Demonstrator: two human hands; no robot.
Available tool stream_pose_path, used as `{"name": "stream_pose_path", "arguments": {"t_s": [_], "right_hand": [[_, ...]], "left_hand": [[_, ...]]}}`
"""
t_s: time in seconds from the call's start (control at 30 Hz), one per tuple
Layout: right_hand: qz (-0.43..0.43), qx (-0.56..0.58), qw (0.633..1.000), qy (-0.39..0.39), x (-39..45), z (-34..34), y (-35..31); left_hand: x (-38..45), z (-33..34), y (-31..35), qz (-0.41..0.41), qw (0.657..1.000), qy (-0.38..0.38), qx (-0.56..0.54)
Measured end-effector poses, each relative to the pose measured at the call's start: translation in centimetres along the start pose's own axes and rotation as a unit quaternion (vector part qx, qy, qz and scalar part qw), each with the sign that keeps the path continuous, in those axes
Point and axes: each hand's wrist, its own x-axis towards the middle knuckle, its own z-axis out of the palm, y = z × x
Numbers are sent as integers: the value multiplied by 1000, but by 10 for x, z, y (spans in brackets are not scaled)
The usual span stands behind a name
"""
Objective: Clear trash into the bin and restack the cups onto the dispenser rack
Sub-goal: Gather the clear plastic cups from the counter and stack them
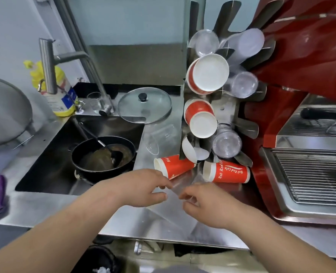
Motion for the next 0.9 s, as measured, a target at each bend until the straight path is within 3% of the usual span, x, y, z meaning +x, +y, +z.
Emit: {"name": "stream_pose_path", "arguments": {"t_s": [0.3, 0.67, 0.9], "right_hand": [[78, -3, 995, 54, -1, -8, 0], [227, 23, 968, 106, -21, 49, -39], [278, 24, 954, 112, -31, 81, -40]], "left_hand": [[30, -6, -29, 105, 994, -11, 34], [41, 22, -44, 247, 967, -33, 45], [45, 44, -35, 246, 963, -27, 109]]}}
